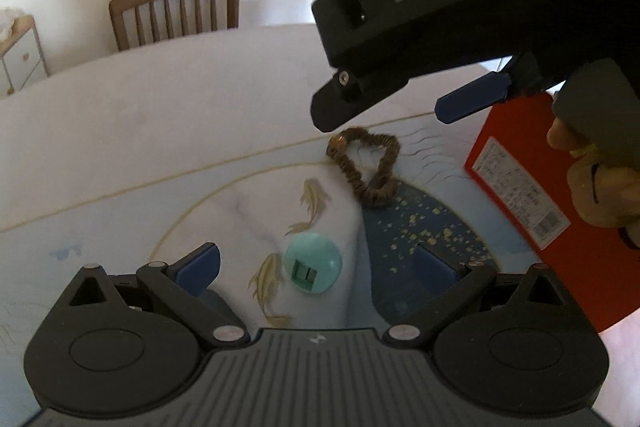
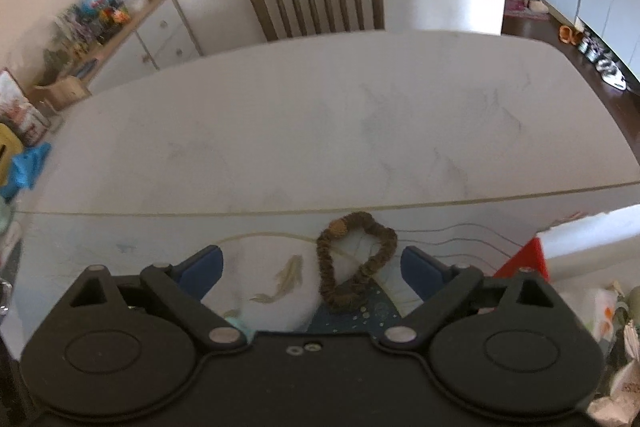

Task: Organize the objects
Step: 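Grasp the teal egg-shaped toy with left tool while right tool grasps the brown beaded bracelet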

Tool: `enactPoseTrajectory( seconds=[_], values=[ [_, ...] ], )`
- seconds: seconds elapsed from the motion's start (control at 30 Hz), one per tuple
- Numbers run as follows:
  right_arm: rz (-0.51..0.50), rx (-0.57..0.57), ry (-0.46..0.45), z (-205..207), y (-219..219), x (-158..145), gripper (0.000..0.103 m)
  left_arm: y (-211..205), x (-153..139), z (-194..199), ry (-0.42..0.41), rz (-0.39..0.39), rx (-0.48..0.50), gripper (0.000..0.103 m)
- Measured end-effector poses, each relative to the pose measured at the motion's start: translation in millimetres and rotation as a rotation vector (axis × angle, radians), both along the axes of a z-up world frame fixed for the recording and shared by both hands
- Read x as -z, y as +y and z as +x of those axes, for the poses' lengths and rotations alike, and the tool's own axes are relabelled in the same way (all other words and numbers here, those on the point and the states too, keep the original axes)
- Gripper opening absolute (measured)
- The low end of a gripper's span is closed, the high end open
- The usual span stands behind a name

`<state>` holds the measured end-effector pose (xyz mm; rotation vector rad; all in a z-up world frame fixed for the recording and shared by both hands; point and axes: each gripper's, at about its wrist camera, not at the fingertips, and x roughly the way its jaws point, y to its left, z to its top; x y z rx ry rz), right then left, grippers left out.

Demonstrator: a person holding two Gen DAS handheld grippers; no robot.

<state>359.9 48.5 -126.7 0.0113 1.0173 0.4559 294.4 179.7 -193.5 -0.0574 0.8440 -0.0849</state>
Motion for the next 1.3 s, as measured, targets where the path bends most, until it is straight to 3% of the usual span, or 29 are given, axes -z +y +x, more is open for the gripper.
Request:
enactPoseTrajectory(
  seconds=[0.23, 0.37, 0.6, 0.7, 0.97, 1.13, 1.3],
  values=[
    [-0.048, 0.036, 0.063, 18.1, 4.3, 22.9, 0.091, -0.9, 9.6, 3.5, -0.002, 0.031, -0.010, 0.103],
    [-0.077, 0.033, 0.071, 21.6, 7.9, 30.8, 0.080, -3.0, 12.9, 4.3, -0.011, 0.038, 0.000, 0.103],
    [-0.083, 0.047, 0.091, 25.4, 6.8, 41.1, 0.070, -3.5, 14.5, 3.4, -0.029, 0.041, -0.003, 0.101],
    [-0.089, 0.044, 0.079, 23.7, 8.9, 40.4, 0.067, -2.9, 15.0, 3.1, -0.028, 0.043, -0.002, 0.090],
    [-0.105, 0.032, 0.057, 22.1, 12.4, 42.3, 0.034, -4.5, 14.9, -2.3, -0.032, 0.083, 0.005, 0.061],
    [-0.111, 0.030, 0.063, 19.3, 11.6, 41.2, 0.022, -7.7, 11.8, -4.6, -0.026, 0.093, 0.015, 0.038],
    [-0.099, 0.030, 0.067, 11.8, 8.8, 37.8, 0.014, -11.9, 9.1, -7.2, -0.017, 0.119, 0.034, 0.029]
  ],
)
